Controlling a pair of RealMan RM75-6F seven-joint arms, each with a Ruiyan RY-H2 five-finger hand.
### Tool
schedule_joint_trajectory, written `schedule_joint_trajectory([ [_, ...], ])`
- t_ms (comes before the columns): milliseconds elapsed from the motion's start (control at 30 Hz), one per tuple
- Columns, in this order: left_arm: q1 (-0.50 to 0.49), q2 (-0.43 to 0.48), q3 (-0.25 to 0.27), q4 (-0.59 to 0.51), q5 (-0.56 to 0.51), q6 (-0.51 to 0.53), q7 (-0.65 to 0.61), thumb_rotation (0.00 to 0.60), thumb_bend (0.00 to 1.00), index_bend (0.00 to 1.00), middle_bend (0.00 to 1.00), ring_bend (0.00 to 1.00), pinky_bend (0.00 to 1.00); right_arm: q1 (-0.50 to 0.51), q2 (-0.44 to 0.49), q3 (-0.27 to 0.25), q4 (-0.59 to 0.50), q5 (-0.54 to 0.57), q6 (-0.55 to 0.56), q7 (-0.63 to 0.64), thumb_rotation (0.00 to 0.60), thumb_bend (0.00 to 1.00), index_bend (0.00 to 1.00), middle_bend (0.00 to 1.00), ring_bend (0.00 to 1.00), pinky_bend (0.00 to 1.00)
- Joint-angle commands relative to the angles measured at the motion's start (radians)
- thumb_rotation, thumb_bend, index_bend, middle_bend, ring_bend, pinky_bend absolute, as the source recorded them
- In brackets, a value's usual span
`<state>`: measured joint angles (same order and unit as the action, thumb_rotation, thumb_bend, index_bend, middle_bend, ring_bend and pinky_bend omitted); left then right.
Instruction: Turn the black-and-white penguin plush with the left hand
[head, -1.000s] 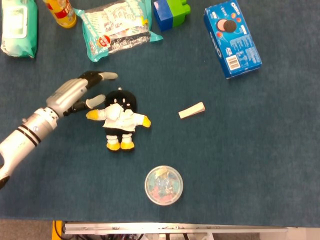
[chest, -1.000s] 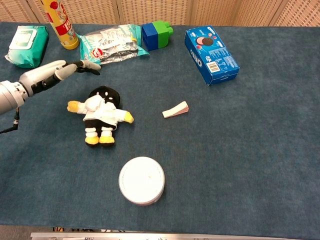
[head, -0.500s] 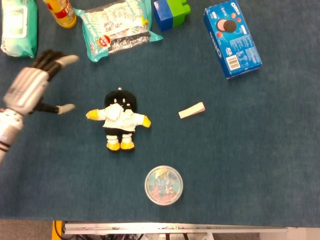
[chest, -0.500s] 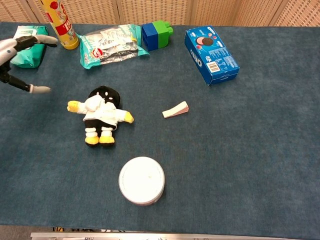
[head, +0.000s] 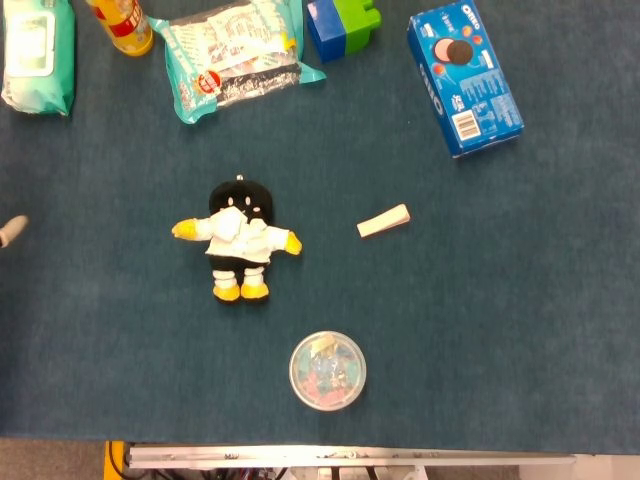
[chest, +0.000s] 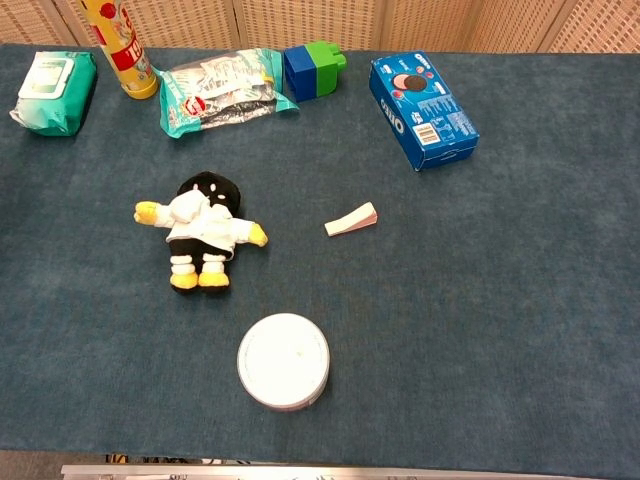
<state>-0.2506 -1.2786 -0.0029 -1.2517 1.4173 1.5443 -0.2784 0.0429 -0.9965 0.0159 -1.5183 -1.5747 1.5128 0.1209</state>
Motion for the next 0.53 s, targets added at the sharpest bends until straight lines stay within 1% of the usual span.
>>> schedule_joint_trajectory([
  [33,0.052,0.019,0.004,-0.040,0.013,0.061,0.035,0.600,0.05,0.13,0.17,0.10,0.04,-0.002,-0.001,-0.001,0.000,0.001,0.000,0.004,0.600,0.00,0.00,0.00,0.00,0.00],
  [167,0.098,0.042,0.030,-0.073,0.033,0.089,0.097,0.600,0.05,0.13,0.17,0.10,0.04,-0.005,-0.001,-0.006,0.004,-0.001,-0.002,0.005,0.600,0.00,0.00,0.00,0.00,0.00],
  [233,0.120,0.053,0.036,-0.098,0.038,0.104,0.126,0.600,0.05,0.13,0.17,0.10,0.04,-0.007,-0.001,-0.008,0.004,-0.005,0.000,-0.002,0.600,0.00,0.00,0.00,0.00,0.00],
  [333,0.146,0.071,0.039,-0.141,0.045,0.124,0.136,0.600,0.05,0.13,0.17,0.10,0.04,-0.009,0.002,-0.010,0.000,-0.009,0.005,-0.007,0.600,0.00,0.00,0.00,0.00,0.00],
  [533,0.178,0.110,0.058,-0.205,0.054,0.103,0.160,0.600,0.05,0.13,0.17,0.10,0.04,-0.009,0.003,-0.010,0.001,-0.010,0.004,-0.002,0.600,0.00,0.00,0.00,0.00,0.00],
])
